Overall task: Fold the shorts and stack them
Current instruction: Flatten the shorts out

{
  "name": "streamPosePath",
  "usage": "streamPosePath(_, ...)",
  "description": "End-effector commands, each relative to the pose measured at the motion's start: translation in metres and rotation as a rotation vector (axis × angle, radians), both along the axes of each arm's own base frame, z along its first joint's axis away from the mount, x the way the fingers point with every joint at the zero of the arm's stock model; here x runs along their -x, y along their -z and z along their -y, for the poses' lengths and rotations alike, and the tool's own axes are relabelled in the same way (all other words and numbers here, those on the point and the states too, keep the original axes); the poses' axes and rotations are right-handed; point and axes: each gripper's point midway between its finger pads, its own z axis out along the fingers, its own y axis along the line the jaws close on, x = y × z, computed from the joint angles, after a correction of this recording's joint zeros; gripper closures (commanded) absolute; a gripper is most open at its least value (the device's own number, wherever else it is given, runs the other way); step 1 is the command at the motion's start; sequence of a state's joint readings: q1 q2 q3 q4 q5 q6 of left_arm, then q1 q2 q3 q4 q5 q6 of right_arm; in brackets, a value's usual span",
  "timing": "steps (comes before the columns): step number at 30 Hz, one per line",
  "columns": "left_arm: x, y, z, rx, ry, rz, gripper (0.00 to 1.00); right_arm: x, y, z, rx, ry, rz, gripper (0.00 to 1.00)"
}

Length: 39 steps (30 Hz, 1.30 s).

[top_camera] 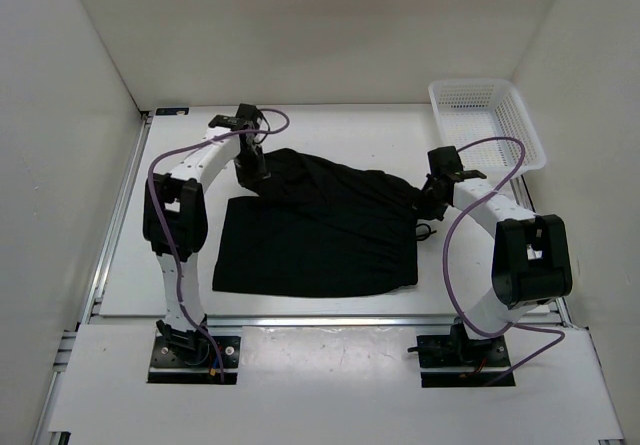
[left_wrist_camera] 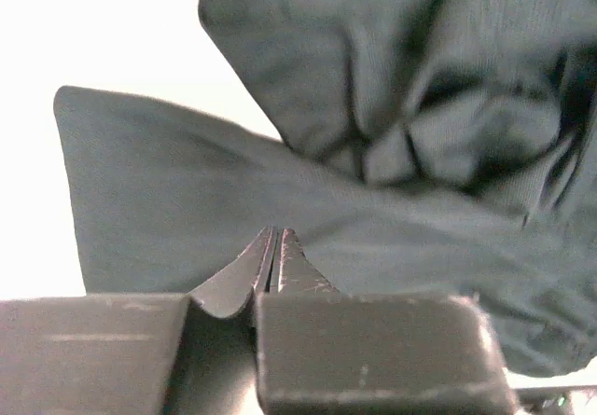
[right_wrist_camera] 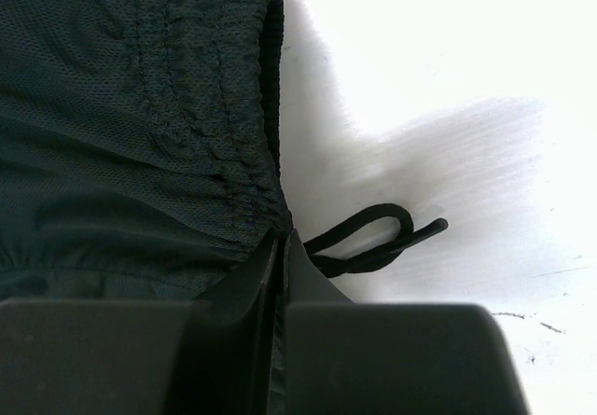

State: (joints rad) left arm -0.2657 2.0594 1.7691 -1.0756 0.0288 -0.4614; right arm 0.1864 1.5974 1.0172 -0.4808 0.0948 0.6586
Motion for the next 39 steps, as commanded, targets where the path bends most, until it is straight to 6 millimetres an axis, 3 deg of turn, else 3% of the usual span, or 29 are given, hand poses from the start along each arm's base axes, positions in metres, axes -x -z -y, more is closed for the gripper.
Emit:
streamPosePath(1, 0.017, -0.009, 0.03, 0.079, 0.082, 0.029, 0.9, 0.002, -0.014, 0.004, 0.027, -0.008, 0.027, 1.0)
streamPosePath(4, 0.024, 0.0, 0.034, 0.093, 0.086, 0.019, 0.48, 0.005, -0.01, 0.006, 0.042, -0.035, 0.019, 0.99)
streamPosePath(5, 0.026, 0.0, 0.035, 0.082, 0.081, 0.021, 0.24, 0.006, -0.009, 0.005, 0.041, -0.053, 0.004, 0.92)
streamPosePath(6, 0.03, 0.005, 0.031, 0.061, 0.064, 0.008, 0.0, 0.006, -0.011, 0.005, 0.041, -0.053, 0.002, 0.77)
streamPosePath(9, 0.035, 0.018, 0.025, 0.033, 0.058, -0.006, 0.0, 0.008, -0.018, 0.004, 0.039, -0.079, 0.024, 0.56)
streamPosePath(11, 0.04, 0.029, 0.023, 0.026, 0.049, -0.034, 0.01, 0.01, -0.019, 0.005, 0.038, -0.079, 0.027, 0.54)
streamPosePath(13, 0.053, 0.045, 0.019, 0.011, 0.048, -0.081, 0.11, 0.014, -0.016, 0.002, 0.026, -0.096, 0.016, 0.53)
streamPosePath(16, 0.072, 0.065, 0.023, 0.052, 0.035, -0.14, 0.59, 0.024, -0.01, -0.008, 0.01, -0.13, 0.002, 0.53)
streamPosePath(17, 0.079, 0.069, 0.021, 0.048, 0.022, -0.16, 0.81, 0.028, -0.01, -0.017, -0.004, -0.158, 0.009, 0.53)
streamPosePath(18, 0.084, 0.07, 0.019, 0.046, 0.021, -0.167, 0.9, 0.036, -0.004, -0.023, -0.026, -0.18, -0.01, 0.55)
streamPosePath(21, 0.107, 0.07, 0.01, 0.03, 0.009, -0.19, 0.9, 0.044, 0.002, -0.037, -0.046, -0.208, -0.02, 0.62)
streamPosePath(25, 0.12, 0.053, 0.005, 0.042, 0.011, -0.154, 0.9, 0.056, 0.016, -0.038, -0.043, -0.208, -0.059, 0.99)
streamPosePath(30, 0.117, 0.015, 0.004, 0.046, 0.011, -0.106, 0.9, 0.062, 0.009, -0.024, 0.009, -0.182, -0.031, 0.99)
streamPosePath(32, 0.094, -0.014, 0.01, 0.059, 0.011, -0.03, 0.79, 0.065, 0.004, -0.015, 0.06, -0.19, -0.033, 0.99)
streamPosePath(33, 0.085, -0.023, 0.009, 0.063, 0.012, -0.011, 0.54, 0.064, -0.001, -0.012, 0.075, -0.193, -0.023, 0.94)
streamPosePath(34, 0.079, -0.026, 0.011, 0.06, 0.012, -0.021, 0.39, 0.059, -0.009, -0.01, 0.095, -0.204, -0.009, 0.82)
streamPosePath(35, 0.056, -0.049, 0.019, 0.082, 0.014, 0.048, 0.29, 0.061, -0.015, -0.009, 0.112, -0.216, -0.005, 0.5)
streamPosePath(36, 0.047, -0.056, 0.024, 0.097, 0.027, 0.062, 0.27, 0.054, -0.027, -0.007, 0.127, -0.204, 0.028, 0.4)
streamPosePath(37, 0.036, -0.05, 0.029, 0.1, 0.029, 0.044, 0.27, 0.052, -0.031, -0.005, 0.142, -0.208, 0.034, 0.34)
streamPosePath(38, 0.018, -0.072, 0.041, 0.118, 0.044, 0.096, 0.33, 0.051, -0.038, -0.003, 0.152, -0.202, 0.042, 0.29)
streamPosePath(39, 0.01, -0.075, 0.048, 0.121, 0.053, 0.105, 0.47, 0.049, -0.042, -0.002, 0.159, -0.197, 0.047, 0.29)
